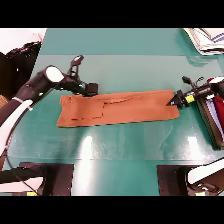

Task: Fold the shirts.

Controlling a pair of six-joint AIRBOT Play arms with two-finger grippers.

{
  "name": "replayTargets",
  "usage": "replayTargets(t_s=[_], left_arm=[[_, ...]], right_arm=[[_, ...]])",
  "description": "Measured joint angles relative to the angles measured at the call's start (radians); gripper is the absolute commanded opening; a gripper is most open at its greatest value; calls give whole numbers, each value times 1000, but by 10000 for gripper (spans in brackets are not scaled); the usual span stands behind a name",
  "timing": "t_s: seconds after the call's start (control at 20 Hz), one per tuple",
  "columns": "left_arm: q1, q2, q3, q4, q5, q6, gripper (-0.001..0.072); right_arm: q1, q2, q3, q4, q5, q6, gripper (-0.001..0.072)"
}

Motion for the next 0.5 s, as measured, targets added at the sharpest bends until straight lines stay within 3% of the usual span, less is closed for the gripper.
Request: replayTargets(t_s=[0.5], left_arm=[[-209,-412,343,-50,-19,-5,26]], right_arm=[[93,360,41,50,4,130,13]])
